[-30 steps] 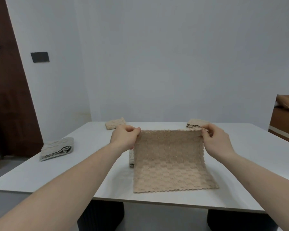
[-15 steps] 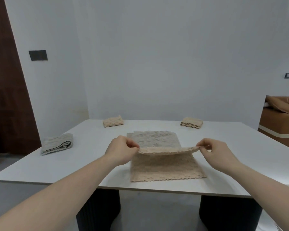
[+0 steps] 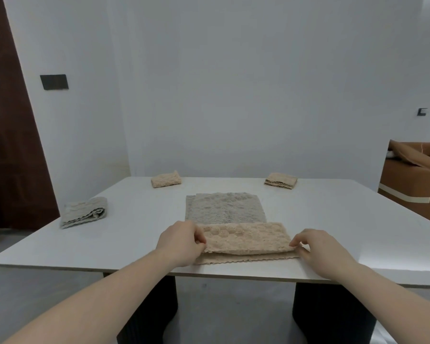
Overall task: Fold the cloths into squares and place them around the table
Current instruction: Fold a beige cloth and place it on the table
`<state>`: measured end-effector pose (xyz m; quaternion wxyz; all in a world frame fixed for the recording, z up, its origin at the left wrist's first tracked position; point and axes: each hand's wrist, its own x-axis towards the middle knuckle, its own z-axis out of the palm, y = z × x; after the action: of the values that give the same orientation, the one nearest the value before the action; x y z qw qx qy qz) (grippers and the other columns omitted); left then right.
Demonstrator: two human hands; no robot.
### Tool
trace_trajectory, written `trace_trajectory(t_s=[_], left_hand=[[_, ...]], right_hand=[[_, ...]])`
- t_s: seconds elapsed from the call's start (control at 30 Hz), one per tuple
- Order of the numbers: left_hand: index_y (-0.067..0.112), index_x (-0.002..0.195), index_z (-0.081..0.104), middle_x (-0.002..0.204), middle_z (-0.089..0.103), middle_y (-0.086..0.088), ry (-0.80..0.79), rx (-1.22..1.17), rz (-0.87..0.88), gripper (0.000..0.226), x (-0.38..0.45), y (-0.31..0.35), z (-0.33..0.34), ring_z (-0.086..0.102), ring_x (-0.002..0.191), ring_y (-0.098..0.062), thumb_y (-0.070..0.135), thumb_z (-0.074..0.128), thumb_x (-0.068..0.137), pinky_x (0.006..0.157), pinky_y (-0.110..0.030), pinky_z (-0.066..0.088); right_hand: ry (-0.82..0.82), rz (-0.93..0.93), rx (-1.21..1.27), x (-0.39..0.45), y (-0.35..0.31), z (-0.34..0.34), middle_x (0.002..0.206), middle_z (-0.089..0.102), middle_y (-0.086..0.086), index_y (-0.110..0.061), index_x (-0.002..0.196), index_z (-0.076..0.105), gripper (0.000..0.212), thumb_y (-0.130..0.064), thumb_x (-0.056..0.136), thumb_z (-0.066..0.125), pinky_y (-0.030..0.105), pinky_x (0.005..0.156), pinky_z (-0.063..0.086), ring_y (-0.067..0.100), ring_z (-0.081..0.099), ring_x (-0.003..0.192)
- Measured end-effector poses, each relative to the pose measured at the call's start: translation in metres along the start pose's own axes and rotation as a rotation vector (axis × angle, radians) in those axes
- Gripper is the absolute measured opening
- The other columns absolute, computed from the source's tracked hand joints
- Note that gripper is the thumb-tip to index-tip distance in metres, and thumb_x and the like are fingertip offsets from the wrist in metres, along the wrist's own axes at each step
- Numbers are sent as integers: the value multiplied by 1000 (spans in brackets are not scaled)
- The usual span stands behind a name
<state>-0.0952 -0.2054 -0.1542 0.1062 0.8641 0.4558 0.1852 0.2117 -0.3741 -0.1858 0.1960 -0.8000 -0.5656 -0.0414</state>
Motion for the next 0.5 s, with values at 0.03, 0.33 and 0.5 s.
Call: trace_trajectory(t_s=[0.03,0.33,0.5], left_hand=[[36,81,77,79,70,23,-10,11,0,8,-1,0,1,64,79,-1,34,70,83,66,-22,48],[32,79,77,79,68,21,-85,95,21,8,3,-2,11,64,85,-5,36,70,80,69,-23,49],[28,74,70,75,66,16,-40,127,34,13,8,4,9,62,78,-5,41,66,76,60,-24,41]], right_hand=[[-8,-1,-7,-1,0,1,107,64,-19,-38,99,73,18,-26,96,61,24,91,46,6,60,105],[-71,47,4,-3,-8,0,104,64,-20,-37,89,73,16,-30,86,58,25,89,48,5,61,101],[-61,135,85,4,-9,0,94,63,-15,-30,74,68,21,-41,86,55,31,81,51,6,60,88]])
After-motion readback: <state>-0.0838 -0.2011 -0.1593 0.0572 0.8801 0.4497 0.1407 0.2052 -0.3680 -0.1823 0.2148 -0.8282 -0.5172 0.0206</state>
